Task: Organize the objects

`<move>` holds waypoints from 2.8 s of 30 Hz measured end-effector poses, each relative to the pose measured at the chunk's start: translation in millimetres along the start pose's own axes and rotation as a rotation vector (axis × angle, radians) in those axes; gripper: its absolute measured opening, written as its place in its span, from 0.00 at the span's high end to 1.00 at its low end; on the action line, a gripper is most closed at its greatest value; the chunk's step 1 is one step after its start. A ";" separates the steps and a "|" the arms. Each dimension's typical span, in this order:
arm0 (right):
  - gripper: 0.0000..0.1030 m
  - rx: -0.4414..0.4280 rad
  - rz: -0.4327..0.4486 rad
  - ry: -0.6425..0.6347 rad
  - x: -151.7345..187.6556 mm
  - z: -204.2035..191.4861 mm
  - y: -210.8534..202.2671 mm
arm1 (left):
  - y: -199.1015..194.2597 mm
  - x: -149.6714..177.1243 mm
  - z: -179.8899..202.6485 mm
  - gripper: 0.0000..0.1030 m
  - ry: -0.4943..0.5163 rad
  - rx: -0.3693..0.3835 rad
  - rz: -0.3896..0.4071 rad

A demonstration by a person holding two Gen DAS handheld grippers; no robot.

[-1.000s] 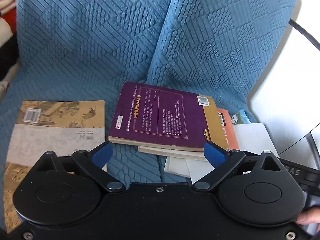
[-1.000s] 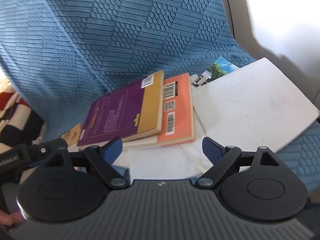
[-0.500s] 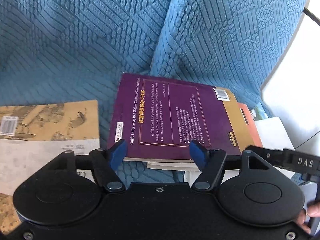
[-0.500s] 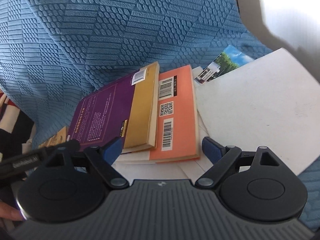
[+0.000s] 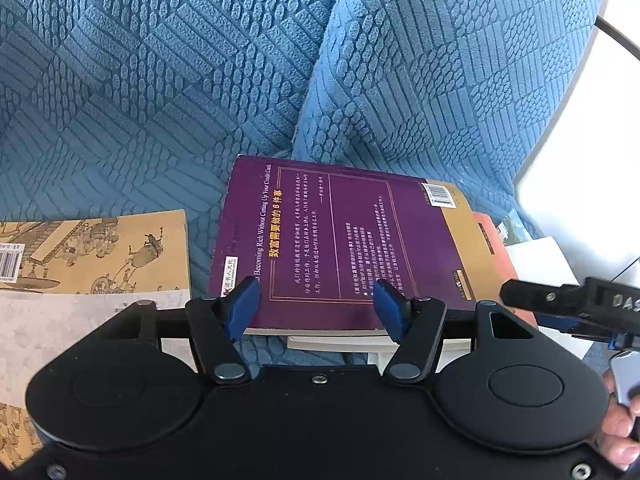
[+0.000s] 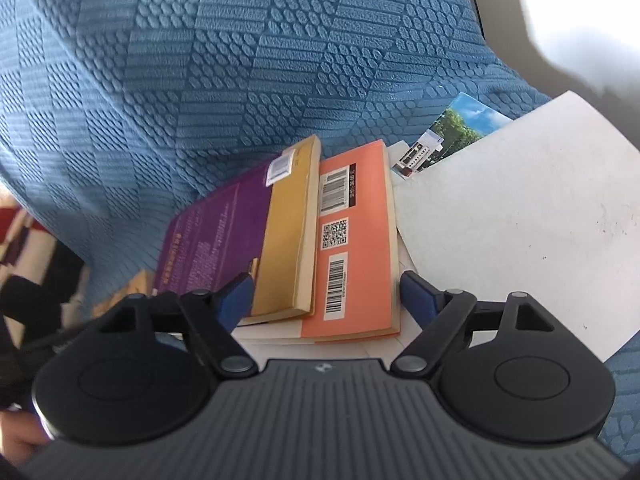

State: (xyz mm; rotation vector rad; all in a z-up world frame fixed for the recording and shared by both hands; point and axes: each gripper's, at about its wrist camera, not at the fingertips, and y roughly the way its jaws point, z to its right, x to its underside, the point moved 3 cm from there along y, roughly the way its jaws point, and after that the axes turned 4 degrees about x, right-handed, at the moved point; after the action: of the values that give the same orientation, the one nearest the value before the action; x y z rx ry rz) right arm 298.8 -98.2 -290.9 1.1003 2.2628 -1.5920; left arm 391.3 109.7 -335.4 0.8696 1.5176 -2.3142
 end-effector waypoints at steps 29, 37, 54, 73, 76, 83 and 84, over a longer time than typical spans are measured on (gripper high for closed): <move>0.39 -0.098 -0.117 0.067 41.0 -12.6 -29.4 | -41.0 3.6 2.6 0.43 -0.165 0.131 -0.015; 0.39 -0.169 -0.139 0.073 57.7 -14.1 -35.8 | -60.8 18.8 4.6 0.40 -0.309 0.130 -0.028; 0.39 -0.283 -0.083 0.267 45.5 18.9 -29.9 | -44.4 66.0 8.6 0.40 -0.684 0.170 -0.018; 0.39 -0.245 0.109 0.213 -22.1 27.2 25.7 | -18.7 41.0 36.7 0.55 -0.604 0.128 0.065; 0.39 -0.241 0.098 0.175 -32.2 18.9 37.3 | -11.9 41.5 41.7 0.57 -0.588 0.122 0.051; 0.39 -0.223 0.055 0.153 -44.8 9.6 67.6 | -2.9 47.2 42.9 0.58 -0.595 0.137 0.045; 0.39 -0.230 0.052 0.149 -44.9 7.9 70.2 | -2.2 47.0 42.4 0.58 -0.601 0.145 0.045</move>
State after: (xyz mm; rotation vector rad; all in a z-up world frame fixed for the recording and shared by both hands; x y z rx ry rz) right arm 374.1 -114.9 -323.5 1.2392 2.4141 -1.2299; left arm 338.2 78.4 -349.8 0.1869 1.0709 -2.3692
